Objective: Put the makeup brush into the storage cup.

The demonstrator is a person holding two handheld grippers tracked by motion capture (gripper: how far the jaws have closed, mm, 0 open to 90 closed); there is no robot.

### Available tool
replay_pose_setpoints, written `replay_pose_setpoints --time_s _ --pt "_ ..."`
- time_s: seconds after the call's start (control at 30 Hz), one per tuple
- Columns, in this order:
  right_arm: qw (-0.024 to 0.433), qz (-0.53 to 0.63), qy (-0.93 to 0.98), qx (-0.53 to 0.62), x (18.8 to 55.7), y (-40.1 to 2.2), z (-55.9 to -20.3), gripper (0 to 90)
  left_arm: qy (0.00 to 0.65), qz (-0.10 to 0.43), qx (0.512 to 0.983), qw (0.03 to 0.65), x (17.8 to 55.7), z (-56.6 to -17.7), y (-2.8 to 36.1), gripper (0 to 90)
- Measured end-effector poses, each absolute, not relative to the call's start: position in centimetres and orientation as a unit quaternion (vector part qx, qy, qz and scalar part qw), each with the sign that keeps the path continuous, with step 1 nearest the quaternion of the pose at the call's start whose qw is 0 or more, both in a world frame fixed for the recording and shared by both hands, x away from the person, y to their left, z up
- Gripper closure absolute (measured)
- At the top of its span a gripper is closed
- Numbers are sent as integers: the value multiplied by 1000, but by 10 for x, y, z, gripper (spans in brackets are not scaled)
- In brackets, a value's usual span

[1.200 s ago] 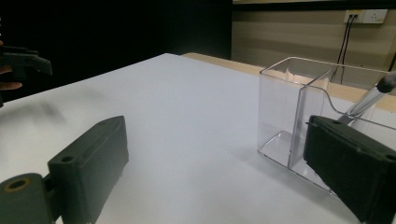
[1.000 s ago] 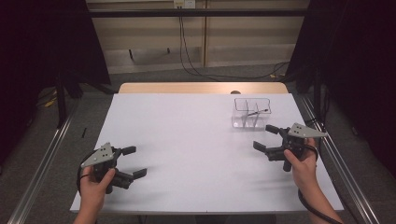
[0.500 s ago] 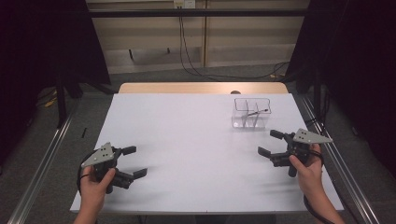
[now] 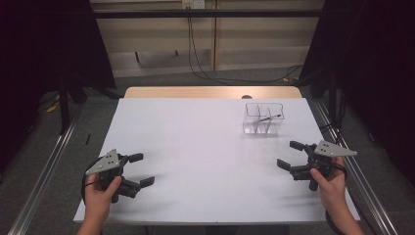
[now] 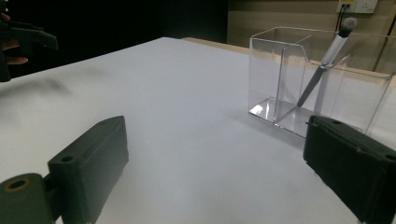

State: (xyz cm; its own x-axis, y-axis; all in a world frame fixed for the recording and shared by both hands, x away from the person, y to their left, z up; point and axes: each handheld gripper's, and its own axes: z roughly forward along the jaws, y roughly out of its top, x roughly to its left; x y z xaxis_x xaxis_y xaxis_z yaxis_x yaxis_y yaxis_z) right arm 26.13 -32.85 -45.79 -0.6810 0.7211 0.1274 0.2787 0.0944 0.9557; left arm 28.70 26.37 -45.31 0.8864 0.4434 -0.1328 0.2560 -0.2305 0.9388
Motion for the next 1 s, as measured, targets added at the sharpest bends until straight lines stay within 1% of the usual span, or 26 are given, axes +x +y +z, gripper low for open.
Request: replay_pose_setpoints --time_s 1.0 --pt "192 564 726 344 238 -335 -463 68 224 83 781 578 290 -454 263 23"
